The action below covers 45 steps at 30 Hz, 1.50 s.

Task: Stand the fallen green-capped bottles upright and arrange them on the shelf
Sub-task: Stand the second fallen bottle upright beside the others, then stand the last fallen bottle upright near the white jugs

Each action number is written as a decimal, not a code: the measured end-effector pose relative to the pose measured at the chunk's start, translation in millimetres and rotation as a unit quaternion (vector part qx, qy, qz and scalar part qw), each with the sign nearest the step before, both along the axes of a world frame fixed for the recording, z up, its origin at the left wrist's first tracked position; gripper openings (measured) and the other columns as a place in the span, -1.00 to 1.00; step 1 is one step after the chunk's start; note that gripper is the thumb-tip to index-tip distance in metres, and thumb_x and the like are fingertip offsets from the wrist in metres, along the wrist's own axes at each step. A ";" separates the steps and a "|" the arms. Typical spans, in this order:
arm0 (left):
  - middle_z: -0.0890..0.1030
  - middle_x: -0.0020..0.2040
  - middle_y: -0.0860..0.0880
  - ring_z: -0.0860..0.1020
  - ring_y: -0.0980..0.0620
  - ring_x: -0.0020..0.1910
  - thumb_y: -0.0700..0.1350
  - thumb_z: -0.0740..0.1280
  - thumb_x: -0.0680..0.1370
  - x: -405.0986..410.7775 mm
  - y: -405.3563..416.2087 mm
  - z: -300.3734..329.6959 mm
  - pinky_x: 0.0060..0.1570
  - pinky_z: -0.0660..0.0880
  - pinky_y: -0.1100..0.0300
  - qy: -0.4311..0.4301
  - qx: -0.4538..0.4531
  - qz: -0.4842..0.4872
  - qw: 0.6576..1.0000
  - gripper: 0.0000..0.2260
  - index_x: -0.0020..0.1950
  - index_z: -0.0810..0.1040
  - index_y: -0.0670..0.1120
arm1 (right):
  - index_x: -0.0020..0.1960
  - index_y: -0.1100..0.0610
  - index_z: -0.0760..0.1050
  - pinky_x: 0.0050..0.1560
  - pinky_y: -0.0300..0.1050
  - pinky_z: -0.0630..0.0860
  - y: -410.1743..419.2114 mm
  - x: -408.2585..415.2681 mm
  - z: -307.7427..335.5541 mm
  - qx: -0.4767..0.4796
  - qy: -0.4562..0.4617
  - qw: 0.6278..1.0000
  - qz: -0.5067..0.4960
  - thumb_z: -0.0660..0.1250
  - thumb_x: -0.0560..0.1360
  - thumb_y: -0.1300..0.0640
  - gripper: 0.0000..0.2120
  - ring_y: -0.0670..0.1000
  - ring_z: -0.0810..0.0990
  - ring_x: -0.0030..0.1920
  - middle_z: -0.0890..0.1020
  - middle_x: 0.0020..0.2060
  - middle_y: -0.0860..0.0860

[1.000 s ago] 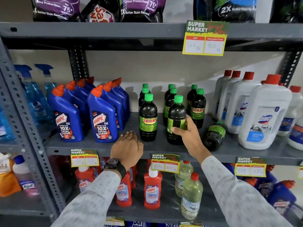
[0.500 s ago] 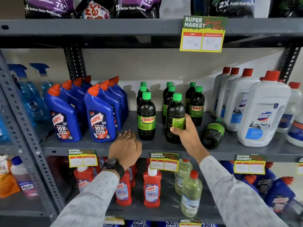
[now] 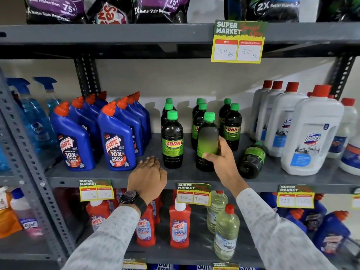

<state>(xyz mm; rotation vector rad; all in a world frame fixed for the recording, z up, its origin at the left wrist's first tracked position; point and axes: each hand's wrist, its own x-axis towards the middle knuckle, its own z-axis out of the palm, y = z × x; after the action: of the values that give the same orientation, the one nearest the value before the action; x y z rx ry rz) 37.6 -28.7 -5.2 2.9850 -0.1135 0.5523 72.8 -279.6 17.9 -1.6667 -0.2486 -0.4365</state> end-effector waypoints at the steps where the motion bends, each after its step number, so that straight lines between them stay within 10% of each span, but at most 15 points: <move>1: 0.33 0.61 -0.10 0.28 0.01 0.60 0.03 -0.04 0.67 0.5 0.1 -0.1 0.61 0.15 0.07 0.000 -0.002 0.000 1.000 -0.47 0.58 0.34 -0.13 | 0.39 -0.05 0.39 0.28 0.01 0.55 0.8 -0.7 0.3 -0.007 -0.002 1.000 -0.012 0.52 0.46 0.35 -0.38 -0.23 0.63 0.10 0.66 0.14 -0.13; 7: 0.37 0.59 -0.11 0.32 -0.01 0.59 0.06 -0.11 0.58 0.6 -1.8 0.4 0.60 0.17 0.07 -0.005 -0.010 0.004 1.000 -0.37 0.55 0.39 -0.15 | 0.38 -0.10 0.33 0.02 -0.40 0.50 7.8 -6.8 3.4 -0.053 -0.041 0.995 -0.069 0.69 0.29 0.08 -0.20 -0.31 0.57 0.10 0.57 0.19 -0.14; 12: 0.36 0.59 -0.10 0.32 0.00 0.59 0.08 -0.15 0.58 1.2 -0.6 -0.8 0.60 0.16 0.08 -0.003 -0.002 0.008 1.000 -0.35 0.55 0.39 -0.14 | 0.45 -0.11 0.36 0.24 -0.13 0.50 5.3 -4.8 1.1 -0.064 -0.032 0.997 -0.037 0.56 0.45 0.21 -0.33 -0.27 0.58 0.14 0.62 0.16 -0.21; 25: 0.35 0.60 -0.10 0.30 0.00 0.60 0.08 -0.15 0.57 -1.4 -2.8 2.8 0.61 0.16 0.07 0.004 -0.003 0.007 1.000 -0.34 0.56 0.37 -0.14 | 0.25 -0.14 0.32 -0.04 -0.38 0.47 13.8 -10.4 6.0 -0.081 -0.013 0.989 -0.125 0.74 0.18 -0.04 -0.19 -0.35 0.56 0.01 0.59 0.07 -0.22; 35: 0.35 0.60 -0.12 0.30 -0.03 0.60 0.06 -0.11 0.64 -1.0 -3.6 3.6 0.61 0.17 0.04 0.015 0.003 -0.008 1.000 -0.41 0.57 0.34 -0.16 | 0.49 0.13 0.35 0.17 -0.11 0.40 -18.2 -33.3 68.7 -0.221 -0.116 0.931 -0.267 0.51 0.48 -0.13 -0.30 0.03 0.54 0.22 0.53 0.28 0.06; 42: 0.35 0.59 -0.14 0.30 -0.04 0.59 0.08 -0.14 0.59 -4.2 -0.1 4.1 0.60 0.17 0.03 0.015 0.008 -0.005 1.000 -0.35 0.57 0.34 -0.17 | 0.45 0.26 0.41 0.34 0.15 0.39 -87.1 -17.1 91.4 -0.448 0.229 0.818 -0.278 0.36 0.44 -0.43 -0.11 0.31 0.41 0.39 0.44 0.40 0.25; 45: 0.33 0.61 -0.13 0.28 -0.02 0.61 0.03 -0.05 0.67 -3.7 -2.3 5.5 0.61 0.15 0.03 0.014 -0.001 -0.001 1.000 -0.46 0.58 0.32 -0.18 | 0.43 0.11 0.46 0.25 0.13 0.53 -101.5 -11.8 74.7 -0.411 0.321 0.826 -0.213 0.37 0.40 -0.45 -0.18 0.27 0.50 0.33 0.48 0.40 0.16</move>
<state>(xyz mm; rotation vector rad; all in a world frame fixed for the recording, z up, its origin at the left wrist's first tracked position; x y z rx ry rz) 33.9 -31.0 0.3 2.9893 -0.1151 0.5087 61.0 -381.1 92.6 -2.6309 0.5353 -0.0437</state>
